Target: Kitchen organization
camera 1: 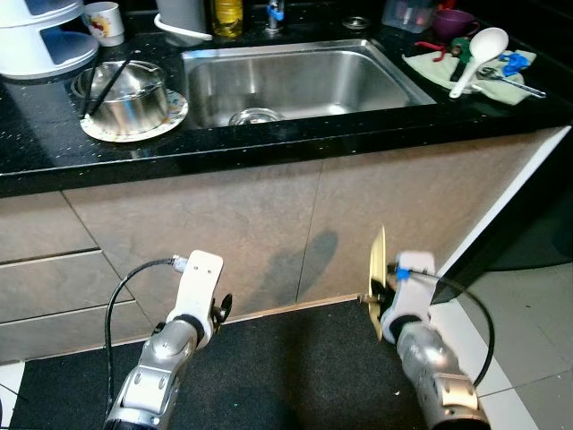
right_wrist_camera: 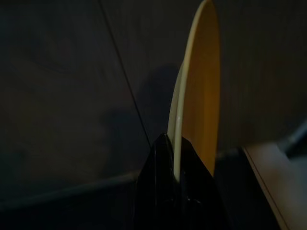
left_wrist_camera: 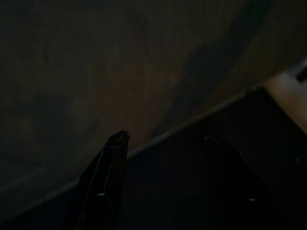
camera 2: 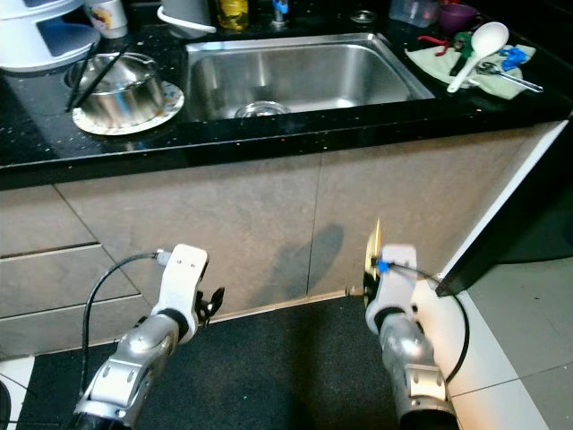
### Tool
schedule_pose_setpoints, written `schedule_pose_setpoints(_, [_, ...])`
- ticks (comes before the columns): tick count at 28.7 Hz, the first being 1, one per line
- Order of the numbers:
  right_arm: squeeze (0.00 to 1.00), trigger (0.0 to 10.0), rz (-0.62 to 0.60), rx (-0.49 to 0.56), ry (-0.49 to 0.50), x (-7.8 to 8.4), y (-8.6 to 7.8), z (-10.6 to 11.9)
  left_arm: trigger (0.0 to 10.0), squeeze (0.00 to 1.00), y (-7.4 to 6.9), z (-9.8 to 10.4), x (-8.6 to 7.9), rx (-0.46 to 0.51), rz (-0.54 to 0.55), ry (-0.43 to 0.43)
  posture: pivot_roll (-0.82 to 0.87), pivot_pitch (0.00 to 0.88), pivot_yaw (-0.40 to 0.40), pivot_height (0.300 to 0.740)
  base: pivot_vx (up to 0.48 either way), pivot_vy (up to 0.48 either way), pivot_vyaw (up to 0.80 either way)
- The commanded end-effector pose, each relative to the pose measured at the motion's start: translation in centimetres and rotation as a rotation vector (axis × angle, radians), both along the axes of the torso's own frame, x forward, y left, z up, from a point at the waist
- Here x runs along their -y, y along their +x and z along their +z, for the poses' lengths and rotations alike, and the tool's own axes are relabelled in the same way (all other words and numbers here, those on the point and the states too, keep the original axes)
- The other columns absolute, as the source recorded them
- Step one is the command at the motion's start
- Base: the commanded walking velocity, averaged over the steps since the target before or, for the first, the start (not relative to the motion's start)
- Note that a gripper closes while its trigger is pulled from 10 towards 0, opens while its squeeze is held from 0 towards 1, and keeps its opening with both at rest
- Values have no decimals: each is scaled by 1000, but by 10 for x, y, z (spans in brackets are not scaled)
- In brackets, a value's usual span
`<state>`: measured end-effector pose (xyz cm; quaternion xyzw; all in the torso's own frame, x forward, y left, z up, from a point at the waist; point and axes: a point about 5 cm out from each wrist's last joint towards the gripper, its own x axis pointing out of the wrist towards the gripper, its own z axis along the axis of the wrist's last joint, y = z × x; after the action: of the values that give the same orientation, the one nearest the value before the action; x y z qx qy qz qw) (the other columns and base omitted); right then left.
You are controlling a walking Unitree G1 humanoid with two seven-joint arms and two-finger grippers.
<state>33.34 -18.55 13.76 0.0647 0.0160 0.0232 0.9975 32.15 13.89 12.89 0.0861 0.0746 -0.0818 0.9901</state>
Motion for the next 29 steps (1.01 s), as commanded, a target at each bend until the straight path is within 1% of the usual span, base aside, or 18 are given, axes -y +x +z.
schedule_pose_setpoints(1, [0,10000,7,47,40,0,1,13,10000,0,1,7,-7,40,20,10,-106,201,9,740,0,0,0])
schedule_pose_setpoints(2, [0,10000,12,89,58,-1,4,23,10000,0,3,17,-6,83,22,13,-106,200,9,740,0,0,0])
schedule_pose_setpoints(3, [0,10000,12,89,58,-1,4,23,10000,0,3,17,-6,83,22,13,-106,200,9,740,0,0,0])
schedule_pose_setpoints(4, [0,10000,21,143,90,-3,5,37,10000,0,6,33,-5,146,22,2,-106,200,9,740,0,0,0])
schedule_pose_setpoints(5, [0,10000,21,143,90,-3,5,37,10000,0,6,33,-5,146,22,2,-106,200,9,740,0,0,0])
schedule_pose_setpoints(7, [0,10000,28,261,135,-5,6,68,10000,0,13,74,2,288,-11,-29,-106,200,9,740,0,0,0])
schedule_pose_setpoints(8, [0,10000,13,291,134,-4,7,77,10000,0,16,88,6,322,-34,-47,-101,197,5,740,0,0,0])
schedule_pose_setpoints(10, [0,10000,-13,327,127,-2,10,90,10000,0,18,105,16,347,-105,-62,-101,197,5,740,0,0,0])
schedule_pose_setpoints(12, [0,10000,-28,352,108,-1,12,99,10000,0,20,114,18,368,-112,-88,-97,199,4,740,0,0,0])
schedule_pose_setpoints(14, [0,10000,-33,363,88,-1,13,103,10000,0,23,117,16,376,-89,-101,-98,200,5,740,0,0,0])
schedule_pose_setpoints(15, [0,10000,-22,364,15,-4,15,106,10000,0,27,117,13,363,-55,-98,-98,201,6,740,0,0,0])
schedule_pose_setpoints(16, [0,10000,-4,353,-48,-7,17,106,10000,0,30,115,11,345,-46,-81,-100,201,6,740,0,0,0])
schedule_pose_setpoints(17, [0,10000,-4,353,-48,-7,17,106,10000,0,30,115,11,345,-46,-81,-100,201,6,740,0,0,0])
schedule_pose_setpoints(18, [0,10000,7,350,-94,-9,18,105,10000,0,31,114,11,342,-49,-64,-100,201,6,740,0,0,0])
schedule_pose_setpoints(20, [0,10000,7,350,-94,-9,18,105,10000,0,31,114,11,342,-49,-64,-100,201,6,740,0,0,0])
schedule_pose_setpoints(21, [0,10000,10,355,-114,-11,18,106,10000,0,32,115,11,340,-48,-60,-100,201,6,740,0,0,0])
schedule_pose_setpoints(24, [0,10000,9,391,-137,-13,19,111,10000,0,33,119,11,349,-53,-65,-97,202,6,740,0,0,0])
schedule_pose_setpoints(29, [0,10000,17,476,-192,-15,18,128,10000,0,34,123,13,366,-67,-63,-99,204,7,740,0,0,0])
